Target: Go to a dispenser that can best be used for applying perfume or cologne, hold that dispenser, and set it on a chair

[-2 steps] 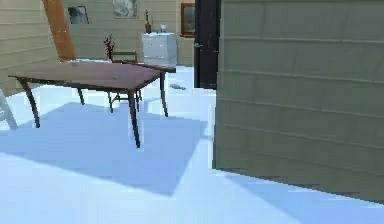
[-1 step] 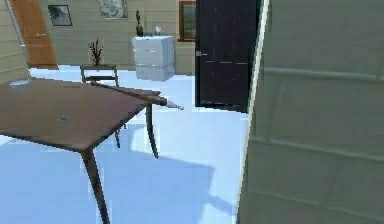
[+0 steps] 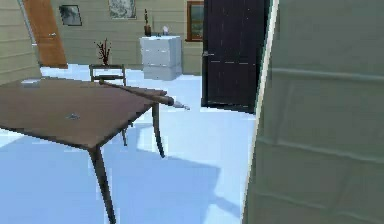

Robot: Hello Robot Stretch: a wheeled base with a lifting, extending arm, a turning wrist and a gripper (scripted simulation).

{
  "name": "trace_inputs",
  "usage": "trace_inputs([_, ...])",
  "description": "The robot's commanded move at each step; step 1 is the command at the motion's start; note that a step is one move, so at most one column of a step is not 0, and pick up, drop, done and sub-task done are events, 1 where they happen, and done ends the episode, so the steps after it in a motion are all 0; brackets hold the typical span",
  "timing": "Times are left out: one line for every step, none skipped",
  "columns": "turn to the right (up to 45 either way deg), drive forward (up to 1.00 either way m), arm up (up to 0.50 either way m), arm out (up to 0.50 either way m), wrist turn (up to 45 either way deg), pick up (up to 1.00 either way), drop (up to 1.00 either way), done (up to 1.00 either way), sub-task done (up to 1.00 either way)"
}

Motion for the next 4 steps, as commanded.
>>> trace_inputs([-42.0, 0.0, 0.0, 0.0, 0.0, 0.0, 0.0, 0.0, 0.0])
trace_inputs([0.0, 0.3, 0.0, 0.0, 0.0, 0.0, 0.0, 0.0, 0.0])
trace_inputs([30.0, 0.0, 0.0, 0.0, 0.0, 0.0, 0.0, 0.0, 0.0])
trace_inputs([0.0, 0.3, 0.0, 0.0, 0.0, 0.0, 0.0, 0.0, 0.0])
